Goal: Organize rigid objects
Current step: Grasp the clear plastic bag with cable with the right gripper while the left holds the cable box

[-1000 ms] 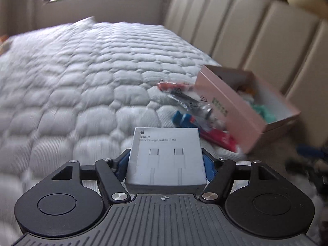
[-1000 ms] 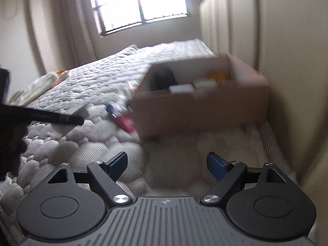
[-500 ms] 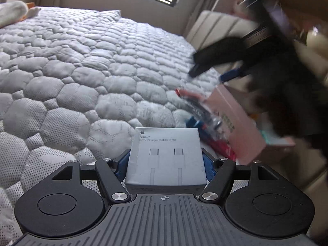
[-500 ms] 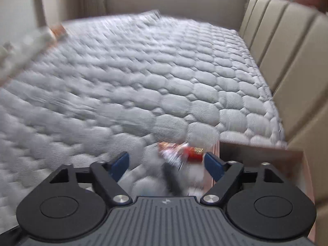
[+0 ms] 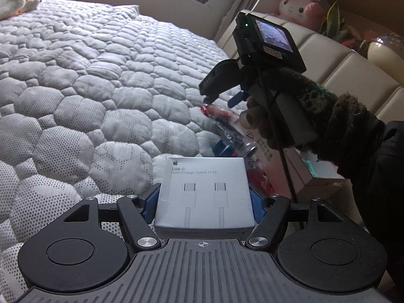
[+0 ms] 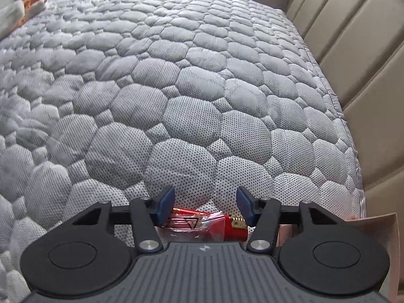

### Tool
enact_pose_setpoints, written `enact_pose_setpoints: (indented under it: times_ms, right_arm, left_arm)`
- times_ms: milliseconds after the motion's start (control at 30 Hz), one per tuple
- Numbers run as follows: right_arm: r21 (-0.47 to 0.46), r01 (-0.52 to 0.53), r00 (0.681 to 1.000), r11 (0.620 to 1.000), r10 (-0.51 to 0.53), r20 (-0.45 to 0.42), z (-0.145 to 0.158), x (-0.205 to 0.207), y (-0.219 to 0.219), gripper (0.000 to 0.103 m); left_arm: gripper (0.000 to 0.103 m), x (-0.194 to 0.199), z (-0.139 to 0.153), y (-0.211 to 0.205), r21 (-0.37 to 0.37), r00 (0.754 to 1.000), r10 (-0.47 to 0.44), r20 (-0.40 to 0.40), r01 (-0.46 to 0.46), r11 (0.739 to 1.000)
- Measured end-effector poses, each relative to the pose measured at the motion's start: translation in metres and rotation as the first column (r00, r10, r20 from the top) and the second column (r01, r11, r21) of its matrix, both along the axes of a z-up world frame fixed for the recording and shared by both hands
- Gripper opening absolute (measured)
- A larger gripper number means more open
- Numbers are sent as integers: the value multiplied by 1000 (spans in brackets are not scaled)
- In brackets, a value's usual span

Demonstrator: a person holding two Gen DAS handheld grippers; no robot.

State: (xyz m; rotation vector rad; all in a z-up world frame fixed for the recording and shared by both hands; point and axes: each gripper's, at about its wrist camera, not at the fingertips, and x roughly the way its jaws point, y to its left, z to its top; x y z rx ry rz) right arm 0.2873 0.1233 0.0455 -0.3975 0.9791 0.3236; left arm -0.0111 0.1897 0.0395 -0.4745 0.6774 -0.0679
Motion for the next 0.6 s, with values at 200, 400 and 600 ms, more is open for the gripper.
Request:
enact_pose_setpoints:
  times_ms: [200,400,600]
  right_arm:
    - [-39,-40,999,998,40,-5,-1,-11,0,16]
    - [-69,-192,981,979,191,-20,7,-59,5,15]
    - [-67,-315,947,947,309,-92,14,-105,-14,15]
  left_arm:
    - [74,3,-4,-1,14,1000,1,-21,-1,1000]
    - [74,4,-6,1,18,999,8,-33,-7,1000]
    - [74,2,-5,-1,4,999,-1,-32,1,1000]
